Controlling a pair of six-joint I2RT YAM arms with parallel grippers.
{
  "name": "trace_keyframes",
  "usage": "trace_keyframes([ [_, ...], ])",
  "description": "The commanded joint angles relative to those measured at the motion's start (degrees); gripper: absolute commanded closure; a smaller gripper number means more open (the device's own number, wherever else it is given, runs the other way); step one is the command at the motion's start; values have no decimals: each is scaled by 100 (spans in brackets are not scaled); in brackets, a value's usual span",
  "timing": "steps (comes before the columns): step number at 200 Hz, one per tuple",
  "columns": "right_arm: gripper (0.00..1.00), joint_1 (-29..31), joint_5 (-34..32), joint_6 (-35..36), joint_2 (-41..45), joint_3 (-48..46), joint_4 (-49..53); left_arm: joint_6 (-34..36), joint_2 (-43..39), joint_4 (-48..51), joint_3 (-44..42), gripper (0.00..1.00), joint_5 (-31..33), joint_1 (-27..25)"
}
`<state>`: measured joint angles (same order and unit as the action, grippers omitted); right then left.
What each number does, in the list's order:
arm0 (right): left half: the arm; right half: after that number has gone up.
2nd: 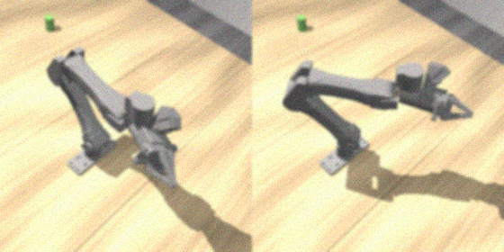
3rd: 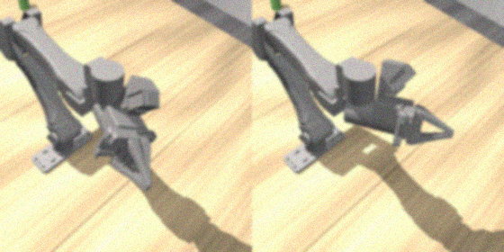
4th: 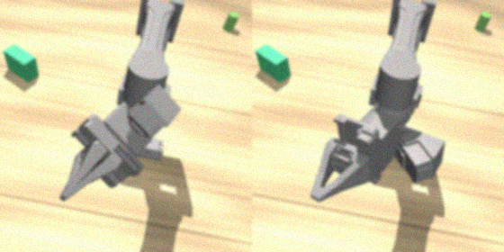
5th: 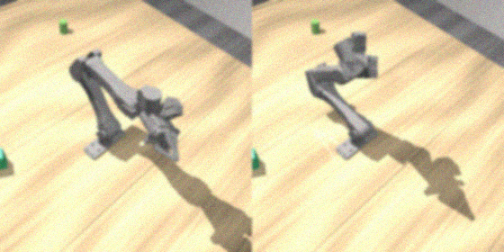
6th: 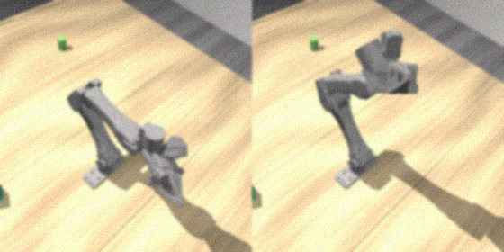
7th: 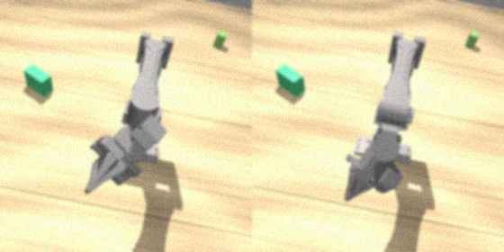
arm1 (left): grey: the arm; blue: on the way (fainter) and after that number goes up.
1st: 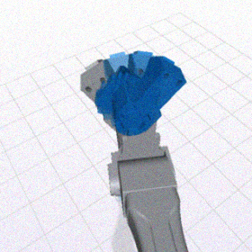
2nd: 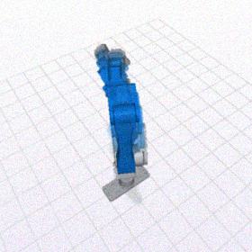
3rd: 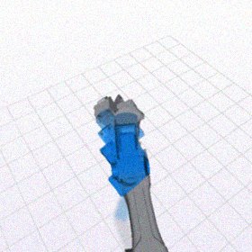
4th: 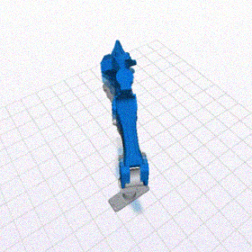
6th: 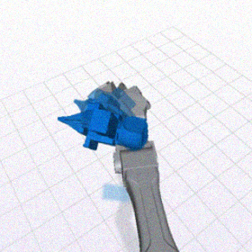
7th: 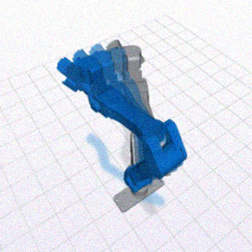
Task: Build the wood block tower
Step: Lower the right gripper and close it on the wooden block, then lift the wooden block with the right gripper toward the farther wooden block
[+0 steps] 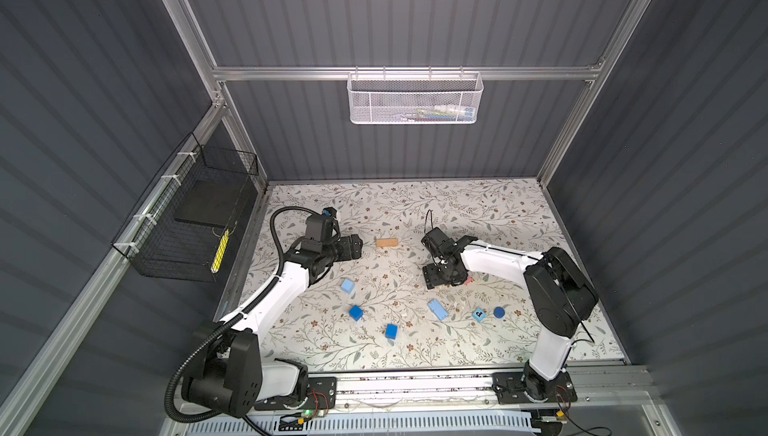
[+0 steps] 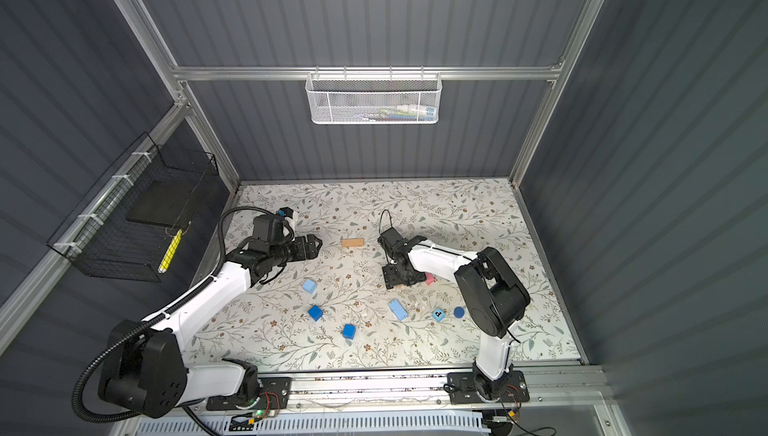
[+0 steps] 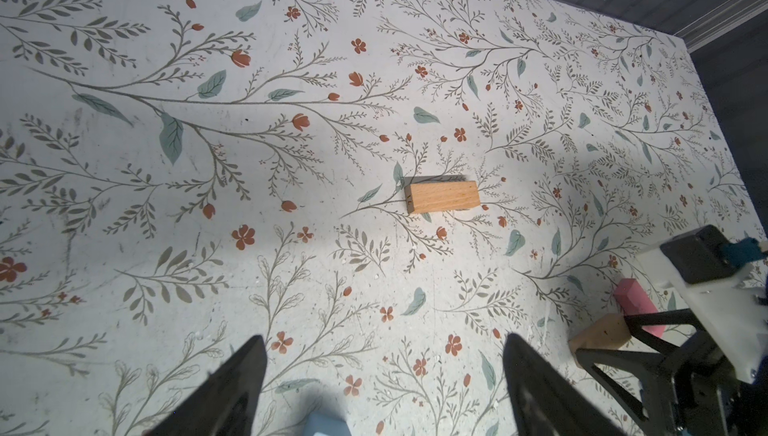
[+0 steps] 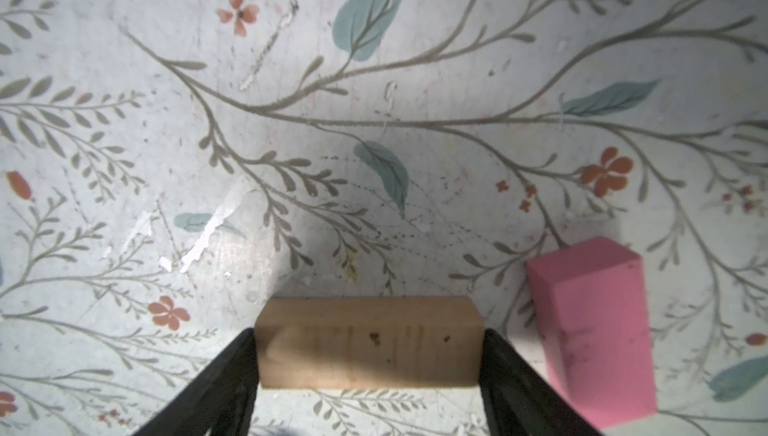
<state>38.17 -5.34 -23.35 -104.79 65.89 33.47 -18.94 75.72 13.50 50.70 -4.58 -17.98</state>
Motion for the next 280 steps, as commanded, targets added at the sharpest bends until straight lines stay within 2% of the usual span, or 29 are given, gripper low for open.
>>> trace_keyframes([
  [1,19,67,58,-90,-216,82,163,19,-102,160,67,11,-44,-30],
  [74,16,98,15,-101,-244,135,199,31,-63,166,66,11,-34,-30],
  [106,21,99,40,-160,-256,181,196,31,-66,171,89,11,-27,-35],
  [161,22,137,147,-733,-331,589,255,30,10,175,127,11,-25,-37],
  [215,22,305,-246,-1136,-779,1242,580,13,39,215,169,11,1,-32],
  [280,21,374,-296,-1584,-1068,1513,418,4,-21,265,151,11,52,-38],
])
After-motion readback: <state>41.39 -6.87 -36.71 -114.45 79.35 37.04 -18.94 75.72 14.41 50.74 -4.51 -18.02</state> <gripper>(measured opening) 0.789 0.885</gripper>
